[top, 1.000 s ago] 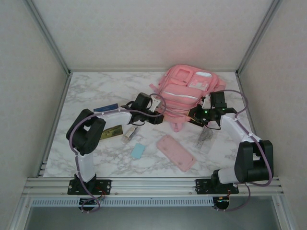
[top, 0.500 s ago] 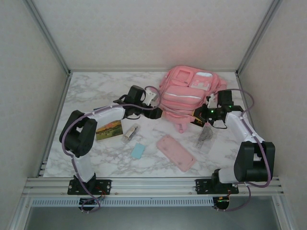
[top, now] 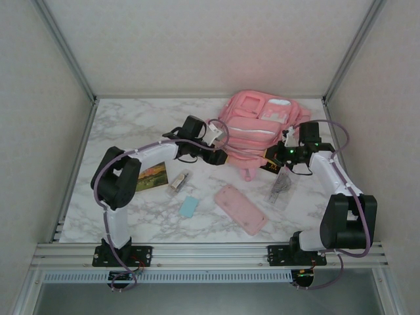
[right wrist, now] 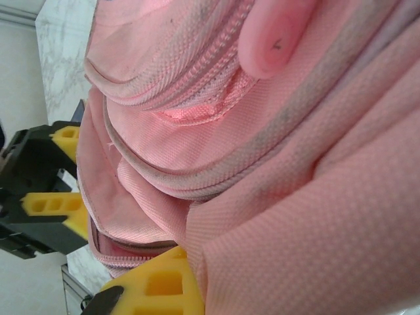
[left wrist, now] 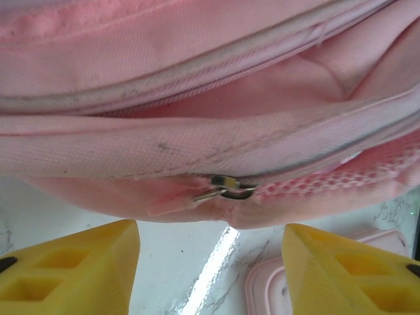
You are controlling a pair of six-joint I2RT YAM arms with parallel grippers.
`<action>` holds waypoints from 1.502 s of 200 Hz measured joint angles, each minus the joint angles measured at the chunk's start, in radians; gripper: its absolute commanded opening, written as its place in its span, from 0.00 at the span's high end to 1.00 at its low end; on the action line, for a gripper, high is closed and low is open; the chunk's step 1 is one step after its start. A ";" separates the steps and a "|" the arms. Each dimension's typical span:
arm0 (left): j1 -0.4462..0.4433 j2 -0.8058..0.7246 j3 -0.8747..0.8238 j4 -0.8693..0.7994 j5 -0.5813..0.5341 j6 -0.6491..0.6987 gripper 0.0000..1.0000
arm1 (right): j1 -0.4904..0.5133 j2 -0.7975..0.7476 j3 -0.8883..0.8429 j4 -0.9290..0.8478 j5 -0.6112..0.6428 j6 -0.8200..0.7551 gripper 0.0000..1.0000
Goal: Pack books, pencil case, and school supplies into a backpack
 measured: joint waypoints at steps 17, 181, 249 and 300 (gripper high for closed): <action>0.000 0.015 0.000 0.014 0.000 0.000 0.48 | -0.001 -0.001 0.000 0.000 -0.010 -0.002 1.00; -0.006 -0.005 -0.035 0.098 -0.040 0.017 1.00 | -0.006 -0.006 0.000 0.005 -0.046 -0.022 1.00; -0.008 -0.241 -0.286 0.245 -0.132 -0.065 1.00 | 0.107 0.119 0.354 -0.048 -0.114 -0.081 1.00; -0.029 -0.330 -0.388 0.246 -0.159 -0.115 1.00 | 0.226 0.177 0.459 -0.081 -0.144 -0.170 1.00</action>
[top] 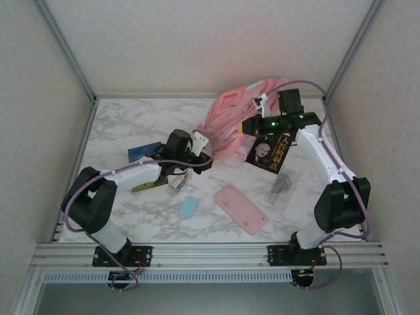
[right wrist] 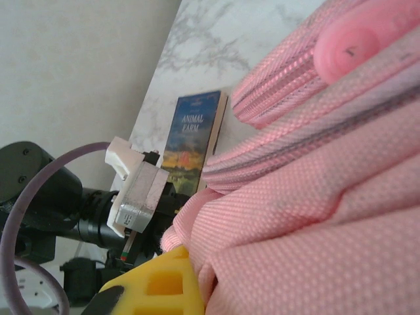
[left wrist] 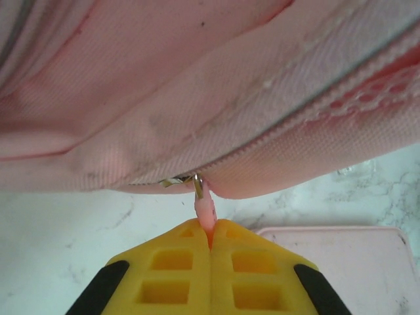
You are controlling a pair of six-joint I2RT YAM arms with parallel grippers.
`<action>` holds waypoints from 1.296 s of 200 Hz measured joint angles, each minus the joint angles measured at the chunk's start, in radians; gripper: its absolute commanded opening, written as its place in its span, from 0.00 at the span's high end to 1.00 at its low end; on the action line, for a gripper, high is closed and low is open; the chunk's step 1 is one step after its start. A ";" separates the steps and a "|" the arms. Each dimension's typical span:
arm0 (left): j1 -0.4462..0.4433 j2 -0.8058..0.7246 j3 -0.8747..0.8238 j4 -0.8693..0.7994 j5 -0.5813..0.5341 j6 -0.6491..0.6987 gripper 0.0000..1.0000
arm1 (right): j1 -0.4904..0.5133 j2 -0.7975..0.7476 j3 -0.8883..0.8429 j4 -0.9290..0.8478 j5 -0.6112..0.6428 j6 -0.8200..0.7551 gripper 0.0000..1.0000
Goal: Pack books, pencil case, and school supplies into a backpack
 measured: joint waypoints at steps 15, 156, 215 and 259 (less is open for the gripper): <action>-0.012 -0.007 -0.003 -0.011 0.000 -0.006 1.00 | -0.001 0.000 0.000 -0.024 0.002 -0.026 1.00; -0.036 0.219 0.233 -0.145 0.029 0.091 1.00 | -0.295 -0.100 -0.372 -0.027 0.086 0.079 1.00; -0.006 0.214 0.155 -0.198 0.006 0.103 1.00 | -0.314 -0.096 -0.375 -0.023 0.103 0.097 1.00; 0.046 0.283 0.268 -0.296 -0.081 0.095 1.00 | -0.314 -0.089 -0.380 -0.019 0.108 0.108 1.00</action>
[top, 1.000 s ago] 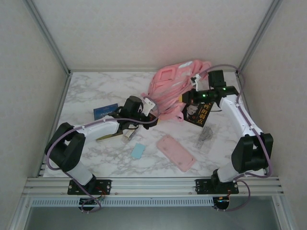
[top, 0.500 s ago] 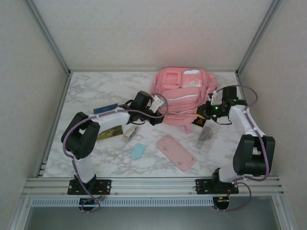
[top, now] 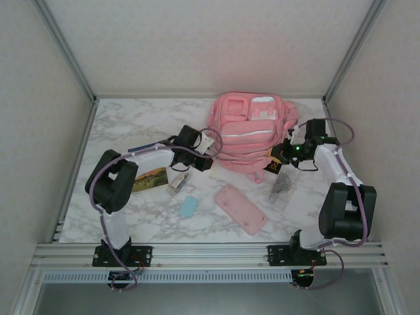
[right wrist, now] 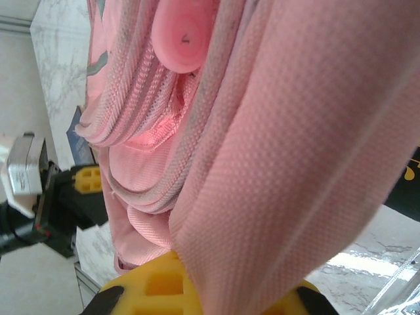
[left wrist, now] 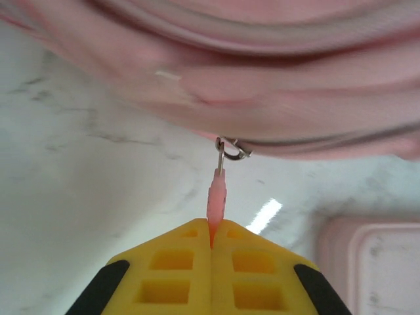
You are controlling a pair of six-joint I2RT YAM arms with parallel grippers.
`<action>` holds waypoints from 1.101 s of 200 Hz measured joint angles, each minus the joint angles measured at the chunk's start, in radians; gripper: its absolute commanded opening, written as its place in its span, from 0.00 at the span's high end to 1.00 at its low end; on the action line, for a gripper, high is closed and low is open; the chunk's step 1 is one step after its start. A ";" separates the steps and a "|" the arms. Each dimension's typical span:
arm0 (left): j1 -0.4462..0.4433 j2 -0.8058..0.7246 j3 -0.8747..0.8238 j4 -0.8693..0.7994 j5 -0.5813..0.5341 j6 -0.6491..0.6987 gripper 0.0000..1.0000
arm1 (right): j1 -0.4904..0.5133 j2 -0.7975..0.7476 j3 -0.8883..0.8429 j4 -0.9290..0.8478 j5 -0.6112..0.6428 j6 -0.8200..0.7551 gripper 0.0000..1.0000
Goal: Pack books, pencil case, and school supplies into a backpack
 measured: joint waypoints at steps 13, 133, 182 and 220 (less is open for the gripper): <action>0.021 0.056 0.071 -0.048 -0.037 -0.005 1.00 | 0.000 0.000 -0.006 0.005 0.003 0.000 1.00; 0.103 0.194 0.286 -0.082 -0.198 0.073 1.00 | -0.003 0.000 -0.027 0.026 -0.009 -0.001 1.00; 0.139 0.306 0.407 -0.095 -0.145 0.185 1.00 | -0.003 0.000 -0.028 0.026 -0.009 -0.019 1.00; 0.177 0.411 0.600 -0.150 -0.121 0.194 1.00 | -0.005 0.000 -0.028 0.032 -0.034 -0.024 1.00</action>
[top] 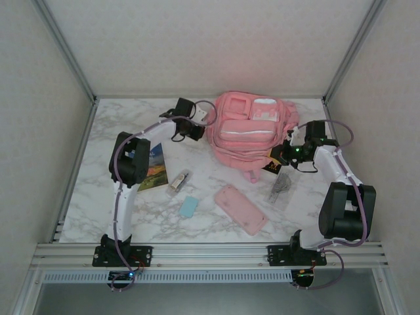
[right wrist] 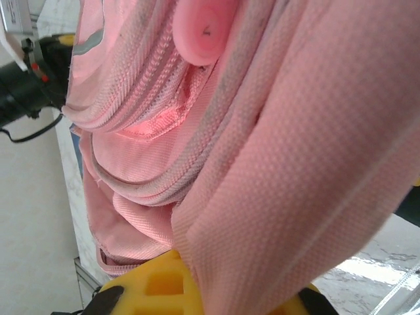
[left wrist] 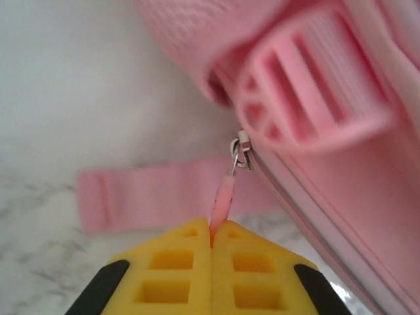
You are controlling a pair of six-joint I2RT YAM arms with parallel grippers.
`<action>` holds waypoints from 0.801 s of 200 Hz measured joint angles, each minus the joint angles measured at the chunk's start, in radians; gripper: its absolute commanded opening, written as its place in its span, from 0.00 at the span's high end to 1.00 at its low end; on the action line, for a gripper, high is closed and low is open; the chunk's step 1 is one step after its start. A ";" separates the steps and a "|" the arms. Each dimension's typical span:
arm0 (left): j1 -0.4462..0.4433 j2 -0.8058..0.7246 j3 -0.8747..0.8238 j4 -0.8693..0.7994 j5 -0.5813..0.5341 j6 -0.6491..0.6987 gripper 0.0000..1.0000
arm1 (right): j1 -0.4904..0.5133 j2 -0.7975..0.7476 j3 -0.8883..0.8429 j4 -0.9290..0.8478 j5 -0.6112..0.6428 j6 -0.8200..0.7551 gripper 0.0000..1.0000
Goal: Pack books, pencil case, and school supplies into a backpack
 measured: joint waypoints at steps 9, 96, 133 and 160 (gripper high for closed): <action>0.008 0.019 0.038 0.000 -0.011 -0.014 1.00 | 0.000 0.000 -0.001 0.005 -0.006 0.000 1.00; 0.060 -0.151 -0.223 0.066 -0.122 -0.353 0.08 | -0.001 0.001 -0.029 0.048 -0.027 0.016 0.93; 0.035 -0.246 -0.343 0.251 0.002 -0.602 0.04 | 0.017 0.001 -0.061 0.090 -0.027 0.041 0.94; -0.005 -0.236 -0.369 0.362 0.052 -0.739 0.04 | 0.022 0.001 -0.097 0.130 -0.027 0.058 0.97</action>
